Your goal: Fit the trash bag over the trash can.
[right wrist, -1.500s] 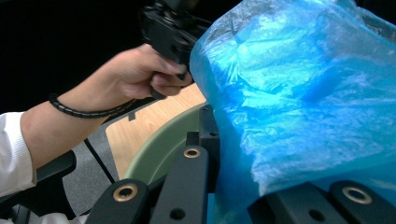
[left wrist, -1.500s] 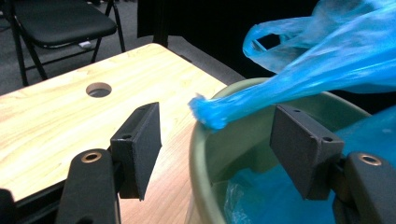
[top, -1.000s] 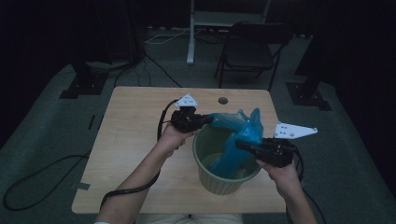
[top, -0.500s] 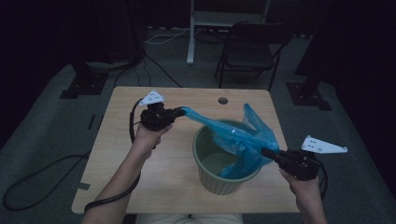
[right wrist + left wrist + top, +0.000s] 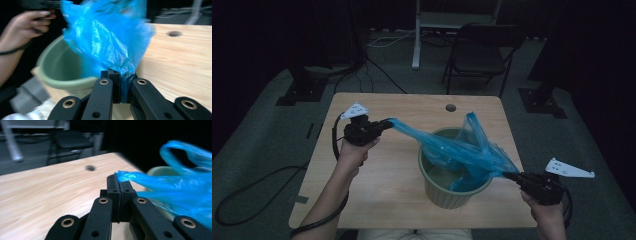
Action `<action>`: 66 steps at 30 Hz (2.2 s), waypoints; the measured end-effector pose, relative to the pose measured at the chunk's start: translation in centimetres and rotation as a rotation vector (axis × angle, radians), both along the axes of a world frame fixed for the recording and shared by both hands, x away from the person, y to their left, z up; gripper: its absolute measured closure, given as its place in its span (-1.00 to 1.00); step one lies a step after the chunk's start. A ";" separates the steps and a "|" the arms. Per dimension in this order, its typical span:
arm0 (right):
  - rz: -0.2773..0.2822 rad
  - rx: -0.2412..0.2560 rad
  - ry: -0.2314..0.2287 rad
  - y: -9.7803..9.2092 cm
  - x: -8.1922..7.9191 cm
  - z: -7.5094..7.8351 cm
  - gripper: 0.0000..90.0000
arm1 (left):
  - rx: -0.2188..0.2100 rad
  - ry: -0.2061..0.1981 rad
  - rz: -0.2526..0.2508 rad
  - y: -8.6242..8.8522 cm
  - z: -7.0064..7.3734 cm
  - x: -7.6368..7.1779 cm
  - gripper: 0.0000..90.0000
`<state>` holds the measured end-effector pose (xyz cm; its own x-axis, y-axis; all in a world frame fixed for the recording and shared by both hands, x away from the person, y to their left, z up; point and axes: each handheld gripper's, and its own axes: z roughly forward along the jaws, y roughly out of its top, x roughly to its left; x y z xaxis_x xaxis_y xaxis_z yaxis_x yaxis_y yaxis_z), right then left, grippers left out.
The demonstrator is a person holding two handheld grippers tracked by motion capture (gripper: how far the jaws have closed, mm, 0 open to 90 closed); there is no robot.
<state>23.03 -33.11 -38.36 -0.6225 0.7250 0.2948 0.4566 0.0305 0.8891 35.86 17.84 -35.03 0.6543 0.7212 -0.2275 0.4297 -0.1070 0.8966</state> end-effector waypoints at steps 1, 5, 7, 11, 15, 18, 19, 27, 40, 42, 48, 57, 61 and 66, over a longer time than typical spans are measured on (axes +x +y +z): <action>-0.005 0.010 0.002 -0.3 0.0 0.0 1.00 | -0.044 0.026 -0.022 0.5 -0.2 0.1 1.00; -0.028 0.005 0.007 -0.8 0.5 0.6 0.92 | -0.025 0.032 -0.042 0.4 -0.6 -0.4 1.00; -0.058 -0.008 -0.001 -0.6 0.8 1.3 0.77 | -0.052 0.040 -0.054 0.5 -0.7 -0.5 1.00; -0.107 0.020 -0.046 -0.9 1.4 3.3 0.48 | -0.048 0.036 -0.058 0.6 -0.8 -0.7 1.00; -0.131 0.045 -0.074 -1.7 1.4 4.4 0.42 | -0.082 0.055 -0.065 1.3 -1.2 -0.5 1.00; -0.138 0.065 -0.103 -2.0 1.4 5.5 0.27 | -0.073 0.067 -0.100 1.0 -1.4 -0.6 1.00; -0.136 0.073 -0.113 -1.9 1.6 6.0 0.20 | -0.073 0.067 -0.100 1.0 -1.4 -0.6 1.00; 0.019 0.034 -0.044 3.4 6.7 8.2 -0.17 | -0.049 0.053 -0.142 -0.4 -1.1 -0.8 1.00; 0.119 -0.185 0.065 7.6 11.7 7.0 0.94 | -0.048 0.077 -0.148 0.2 -1.5 -0.6 1.00; 0.128 -0.174 0.057 7.6 11.6 7.3 1.00 | -0.053 0.080 -0.149 0.4 -1.5 -0.6 1.00; 0.061 -0.112 -0.042 5.9 10.2 9.6 1.00 | -0.056 0.067 -0.140 1.4 -0.8 -0.8 1.00; 0.063 -0.063 -0.153 5.2 6.5 11.2 1.00 | -0.106 -0.022 -0.187 2.2 2.1 -2.5 0.99; 0.009 -0.048 -0.180 4.5 6.1 11.2 1.00 | -0.141 -0.017 -0.291 1.9 1.8 -3.3 0.95; -0.008 -0.018 -0.162 3.9 7.0 10.7 1.00 | -0.145 0.056 -0.555 0.1 0.6 -4.9 0.49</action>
<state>30.00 -29.22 -27.68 -0.6552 0.7344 0.1773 0.3071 0.0445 0.9506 30.94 17.92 -34.46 0.9100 0.2319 -0.3437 0.3916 -0.2083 0.8962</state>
